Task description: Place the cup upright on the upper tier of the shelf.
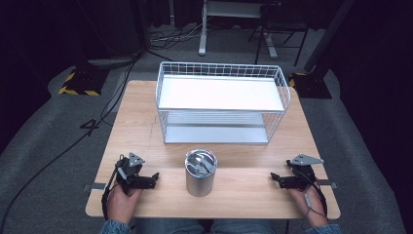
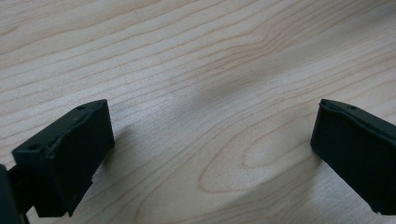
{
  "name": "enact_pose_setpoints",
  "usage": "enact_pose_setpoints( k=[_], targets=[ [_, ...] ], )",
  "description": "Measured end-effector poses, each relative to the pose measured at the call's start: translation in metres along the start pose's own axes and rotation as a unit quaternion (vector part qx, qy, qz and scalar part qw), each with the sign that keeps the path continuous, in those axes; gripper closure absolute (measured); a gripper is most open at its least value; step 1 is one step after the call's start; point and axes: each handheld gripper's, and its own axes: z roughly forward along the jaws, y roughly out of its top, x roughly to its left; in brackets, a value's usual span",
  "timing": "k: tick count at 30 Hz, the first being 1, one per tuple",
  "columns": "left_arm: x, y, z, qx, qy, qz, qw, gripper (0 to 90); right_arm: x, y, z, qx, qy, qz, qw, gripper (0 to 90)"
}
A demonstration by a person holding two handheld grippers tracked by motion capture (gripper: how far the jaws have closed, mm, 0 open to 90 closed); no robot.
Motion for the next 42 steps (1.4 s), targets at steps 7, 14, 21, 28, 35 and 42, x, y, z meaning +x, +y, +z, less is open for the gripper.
enact_pose_setpoints(
  k=[7,14,21,28,35,42],
  targets=[
    [0.001,0.0,-0.002,0.006,0.001,-0.004,1.0,0.0,0.0,0.0,0.0,0.0,0.0,0.0,1.0,11.0],
    [0.002,0.001,-0.01,-0.01,-0.014,-0.016,0.9997,0.0,0.0,0.0,0.0,0.0,0.003,0.0,1.0,10.6],
    [-0.003,0.005,-0.031,-0.057,-0.03,-0.016,0.9978,0.0,0.001,0.0,0.0,0.002,0.004,-0.005,1.0,10.3],
    [-0.015,0.013,-0.044,-0.078,-0.041,-0.003,0.9961,0.0,0.001,0.0,0.0,0.001,0.004,-0.005,1.0,10.4],
    [-0.03,0.021,-0.056,-0.109,-0.057,0.01,0.9923,0.0,0.001,0.0,0.0,0.001,0.004,-0.004,1.0,10.4],
    [-0.047,0.029,-0.064,-0.132,-0.065,0.03,0.9887,0.0,0.001,0.0,0.0,0.001,0.004,-0.004,1.0,10.4]
  ],
)
